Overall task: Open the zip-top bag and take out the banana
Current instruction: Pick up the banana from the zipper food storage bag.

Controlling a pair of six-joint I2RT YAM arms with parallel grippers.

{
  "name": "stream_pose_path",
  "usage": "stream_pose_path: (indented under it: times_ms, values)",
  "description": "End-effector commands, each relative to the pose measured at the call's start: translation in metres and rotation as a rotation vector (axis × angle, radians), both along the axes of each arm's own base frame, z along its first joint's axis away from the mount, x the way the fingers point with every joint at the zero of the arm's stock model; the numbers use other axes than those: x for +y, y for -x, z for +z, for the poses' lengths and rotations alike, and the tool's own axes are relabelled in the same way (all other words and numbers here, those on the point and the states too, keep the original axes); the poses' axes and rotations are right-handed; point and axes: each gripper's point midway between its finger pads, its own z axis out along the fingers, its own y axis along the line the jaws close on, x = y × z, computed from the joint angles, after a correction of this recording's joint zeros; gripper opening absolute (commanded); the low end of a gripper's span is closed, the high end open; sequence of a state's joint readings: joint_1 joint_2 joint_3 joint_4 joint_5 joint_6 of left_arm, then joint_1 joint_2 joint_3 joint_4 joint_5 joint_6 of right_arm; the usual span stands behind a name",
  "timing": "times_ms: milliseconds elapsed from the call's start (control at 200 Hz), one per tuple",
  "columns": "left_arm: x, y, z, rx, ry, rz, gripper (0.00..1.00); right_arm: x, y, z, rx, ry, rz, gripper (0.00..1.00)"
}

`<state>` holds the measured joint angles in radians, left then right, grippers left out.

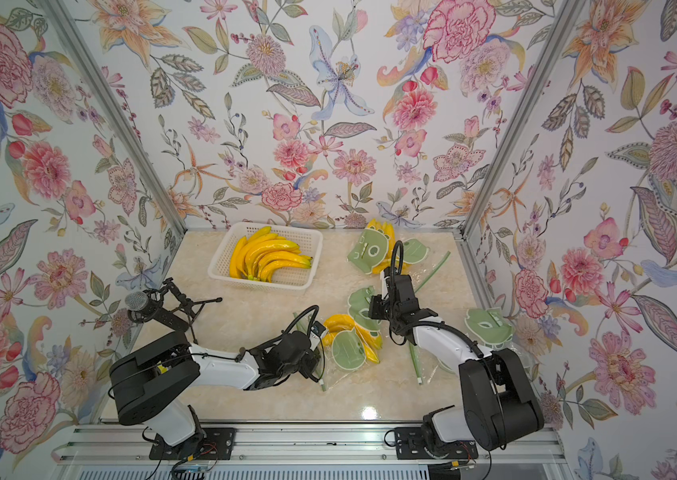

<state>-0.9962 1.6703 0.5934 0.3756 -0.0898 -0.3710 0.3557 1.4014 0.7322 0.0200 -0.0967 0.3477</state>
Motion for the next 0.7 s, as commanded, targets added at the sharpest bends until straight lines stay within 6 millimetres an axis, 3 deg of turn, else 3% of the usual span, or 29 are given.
stream_pose_path:
  times_ms: [0,210,275,555,696]
  values:
    - [0.022,-0.003,-0.012,0.000,-0.095,0.088,0.07,-0.002,0.003,0.004,-0.016,-0.006,-0.007,0.00]
    - [0.037,-0.003,0.006,-0.029,-0.062,0.155,0.05,-0.013,0.000,0.009,-0.035,0.011,-0.044,0.00]
    - [0.041,0.000,0.021,-0.042,-0.022,0.165,0.05,-0.017,-0.001,0.011,-0.040,0.013,-0.061,0.00]
    - [0.078,0.016,0.019,-0.029,-0.036,0.225,0.04,-0.034,-0.007,0.018,-0.058,0.022,-0.153,0.00]
    - [0.096,0.015,0.024,-0.044,-0.052,0.293,0.03,-0.039,-0.007,0.019,-0.063,0.025,-0.174,0.00]
